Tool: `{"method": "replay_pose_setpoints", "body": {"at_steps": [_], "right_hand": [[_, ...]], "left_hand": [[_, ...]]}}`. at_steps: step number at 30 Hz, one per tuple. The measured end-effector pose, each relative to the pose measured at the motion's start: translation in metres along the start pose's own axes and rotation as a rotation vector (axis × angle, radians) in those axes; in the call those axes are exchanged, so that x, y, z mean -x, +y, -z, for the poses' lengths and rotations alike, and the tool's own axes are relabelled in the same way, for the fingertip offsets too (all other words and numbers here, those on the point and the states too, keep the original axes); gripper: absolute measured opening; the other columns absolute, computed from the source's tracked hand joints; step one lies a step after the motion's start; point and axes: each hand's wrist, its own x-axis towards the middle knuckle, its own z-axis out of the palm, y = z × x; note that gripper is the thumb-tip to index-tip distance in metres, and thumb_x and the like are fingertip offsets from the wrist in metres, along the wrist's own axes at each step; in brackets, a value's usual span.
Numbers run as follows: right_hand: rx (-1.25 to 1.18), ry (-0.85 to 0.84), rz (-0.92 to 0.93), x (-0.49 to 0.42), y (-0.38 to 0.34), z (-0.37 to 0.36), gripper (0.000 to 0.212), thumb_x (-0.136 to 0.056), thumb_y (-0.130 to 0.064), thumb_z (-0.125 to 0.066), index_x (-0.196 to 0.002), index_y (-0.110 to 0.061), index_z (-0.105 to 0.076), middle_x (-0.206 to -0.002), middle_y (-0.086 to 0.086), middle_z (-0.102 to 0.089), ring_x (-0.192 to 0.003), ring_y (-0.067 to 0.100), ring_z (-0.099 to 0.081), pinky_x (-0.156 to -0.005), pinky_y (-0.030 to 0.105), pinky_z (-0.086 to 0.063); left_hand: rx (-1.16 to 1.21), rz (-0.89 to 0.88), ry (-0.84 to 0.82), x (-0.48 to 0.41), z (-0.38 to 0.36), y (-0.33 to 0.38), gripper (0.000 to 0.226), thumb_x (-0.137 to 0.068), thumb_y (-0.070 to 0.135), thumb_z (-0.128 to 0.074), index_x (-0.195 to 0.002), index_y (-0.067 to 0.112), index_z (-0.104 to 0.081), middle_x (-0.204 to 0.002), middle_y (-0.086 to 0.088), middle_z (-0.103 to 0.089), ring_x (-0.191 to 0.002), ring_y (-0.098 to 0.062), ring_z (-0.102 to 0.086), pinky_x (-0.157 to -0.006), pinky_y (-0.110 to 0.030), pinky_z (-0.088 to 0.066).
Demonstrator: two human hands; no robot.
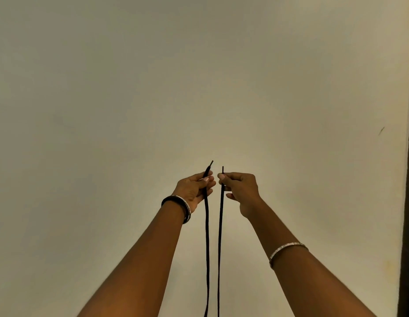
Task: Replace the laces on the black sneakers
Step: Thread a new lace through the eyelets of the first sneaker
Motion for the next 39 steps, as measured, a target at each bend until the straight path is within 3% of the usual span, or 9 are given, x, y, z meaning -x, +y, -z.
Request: {"method": "replay_pose_setpoints", "body": {"at_steps": [8, 14, 17, 21, 24, 27, 29, 32, 39], "right_hand": [[0.027, -0.014, -0.048, 0.015, 0.040, 0.007, 0.015, -0.091, -0.018, -0.073, -0.099, -0.005, -0.076, -0.084, 0.009, -0.075, -0.073, 0.017, -0.070, -0.068, 0.030, -0.056], [0.327, 0.044, -0.128, 0.049, 0.123, 0.028, 0.018, -0.098, -0.022, -0.056, -0.095, -0.013, -0.072, -0.069, -0.002, -0.055, -0.055, 0.014, -0.049, -0.053, 0.027, -0.044], [0.542, -0.045, -0.191, 0.073, 0.192, 0.036, 0.016, -0.093, -0.027, -0.068, -0.095, -0.013, -0.074, -0.080, -0.001, -0.064, -0.077, 0.018, -0.058, -0.069, 0.029, -0.043], [0.648, -0.213, -0.391, 0.120, 0.281, 0.041, 0.014, -0.086, -0.018, -0.077, -0.094, -0.007, -0.075, -0.090, 0.004, -0.067, -0.087, 0.017, -0.060, -0.074, 0.025, -0.042], [0.692, -0.256, -0.539, 0.149, 0.340, 0.042, 0.018, -0.087, -0.017, -0.076, -0.071, -0.016, -0.067, -0.071, 0.001, -0.062, -0.079, 0.021, -0.063, -0.069, 0.032, -0.047], [0.760, -0.250, -0.634, 0.170, 0.385, 0.042, 0.018, -0.089, -0.027, -0.073, -0.082, -0.010, -0.075, -0.080, 0.010, -0.071, -0.083, 0.027, -0.069, -0.065, 0.032, -0.047], [0.733, -0.278, -0.630, 0.179, 0.406, 0.041, 0.020, -0.091, -0.031, -0.071, -0.100, -0.015, -0.079, -0.097, 0.003, -0.077, -0.094, 0.021, -0.070, -0.072, 0.027, -0.050], [0.710, -0.335, -0.655, 0.187, 0.434, 0.037, 0.019, -0.092, -0.027, -0.070, -0.106, -0.018, -0.078, -0.104, 0.000, -0.077, -0.100, 0.018, -0.069, -0.088, 0.033, -0.055], [0.858, -0.263, -0.674, 0.179, 0.452, 0.028, 0.016, -0.096, -0.029, -0.065, -0.102, -0.018, -0.075, -0.102, 0.005, -0.075, -0.094, 0.024, -0.068, -0.073, 0.026, -0.046]], "left_hand": [[-0.123, 0.124, 0.038, 0.017, 0.015, -0.041, 0.013, -0.099, 0.006, -0.056, -0.101, 0.006, -0.069, -0.092, -0.007, -0.071, -0.082, -0.019, -0.069, -0.079, -0.032, -0.059], [-0.562, 0.213, 0.190, 0.031, 0.069, -0.101, 0.025, -0.100, 0.002, -0.044, -0.092, 0.009, -0.067, -0.074, -0.004, -0.051, -0.048, -0.011, -0.033, -0.041, -0.022, -0.029], [-0.684, 0.325, 0.209, 0.041, 0.104, -0.154, 0.017, -0.098, 0.005, -0.049, -0.102, 0.010, -0.064, -0.074, -0.006, -0.054, -0.048, -0.013, -0.035, -0.043, -0.022, -0.027], [-0.783, 0.403, 0.261, 0.073, 0.140, -0.231, 0.039, -0.095, -0.005, -0.039, -0.121, 0.024, -0.035, -0.086, -0.013, -0.065, -0.054, -0.016, -0.045, -0.046, -0.026, -0.035], [-0.903, 0.424, 0.213, 0.095, 0.154, -0.286, 0.035, -0.093, -0.006, -0.045, -0.102, 0.024, -0.061, -0.099, -0.013, -0.071, -0.069, -0.017, -0.059, -0.063, -0.032, -0.052], [-1.039, 0.536, 0.091, 0.114, 0.165, -0.336, 0.024, -0.096, 0.009, -0.054, -0.095, 0.019, -0.075, -0.107, -0.003, -0.073, -0.100, -0.020, -0.066, -0.090, -0.032, -0.053], [-1.116, 0.567, 0.050, 0.128, 0.168, -0.362, 0.022, -0.095, 0.030, -0.063, -0.111, 0.017, -0.072, -0.110, 0.001, -0.072, -0.103, -0.018, -0.065, -0.087, -0.027, -0.051], [-1.107, 0.556, 0.051, 0.142, 0.166, -0.390, 0.027, -0.081, 0.053, -0.072, -0.088, 0.028, -0.065, -0.086, 0.011, -0.064, -0.082, -0.012, -0.063, -0.077, -0.027, -0.053], [-1.222, 0.438, 0.129, 0.153, 0.162, -0.424, 0.042, -0.072, 0.062, -0.072, -0.092, 0.026, -0.072, -0.090, 0.008, -0.068, -0.079, -0.009, -0.064, -0.070, -0.032, -0.057]]}}
